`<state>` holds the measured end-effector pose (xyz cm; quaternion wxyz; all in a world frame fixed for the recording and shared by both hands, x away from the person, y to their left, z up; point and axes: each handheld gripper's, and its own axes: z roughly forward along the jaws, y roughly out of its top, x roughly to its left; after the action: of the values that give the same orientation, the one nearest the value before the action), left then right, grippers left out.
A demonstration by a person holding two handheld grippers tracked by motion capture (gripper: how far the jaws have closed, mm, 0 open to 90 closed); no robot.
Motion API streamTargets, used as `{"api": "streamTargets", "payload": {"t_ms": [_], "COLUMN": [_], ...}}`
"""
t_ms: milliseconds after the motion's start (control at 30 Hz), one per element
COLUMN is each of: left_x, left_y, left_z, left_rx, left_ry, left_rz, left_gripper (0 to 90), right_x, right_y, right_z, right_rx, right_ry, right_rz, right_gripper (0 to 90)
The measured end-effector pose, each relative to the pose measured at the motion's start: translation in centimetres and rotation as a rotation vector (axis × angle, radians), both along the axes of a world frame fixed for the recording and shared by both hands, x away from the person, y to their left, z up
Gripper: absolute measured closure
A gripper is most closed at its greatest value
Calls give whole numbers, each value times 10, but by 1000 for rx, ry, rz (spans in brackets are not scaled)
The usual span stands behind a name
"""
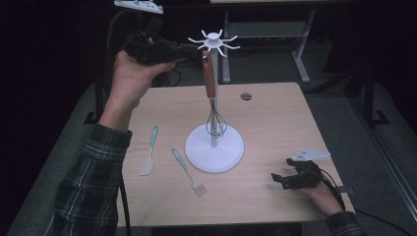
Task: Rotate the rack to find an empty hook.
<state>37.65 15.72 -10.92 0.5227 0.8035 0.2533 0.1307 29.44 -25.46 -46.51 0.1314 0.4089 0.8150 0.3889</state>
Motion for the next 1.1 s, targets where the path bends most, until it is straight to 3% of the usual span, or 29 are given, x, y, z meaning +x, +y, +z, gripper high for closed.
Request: {"api": "streamTargets", "payload": {"t_ms": [600,733,1100], "left_x": [17,12,-5], "left_y": [7,12,30], "left_z": [-4,-7,-27], "left_rx": [-13,-21,18], "left_ry": [-12,-14,16], "left_rz": [65,64,68], "left_gripper": [899,899,899], "right_x": [0,0,0], "right_y": [0,0,0], "right_z": [0,0,0], "right_rx": [-1,1,-2], "right_ry": [4,4,3], "right_rz": [-3,-3,-4], "right_gripper": [135,135,135]}}
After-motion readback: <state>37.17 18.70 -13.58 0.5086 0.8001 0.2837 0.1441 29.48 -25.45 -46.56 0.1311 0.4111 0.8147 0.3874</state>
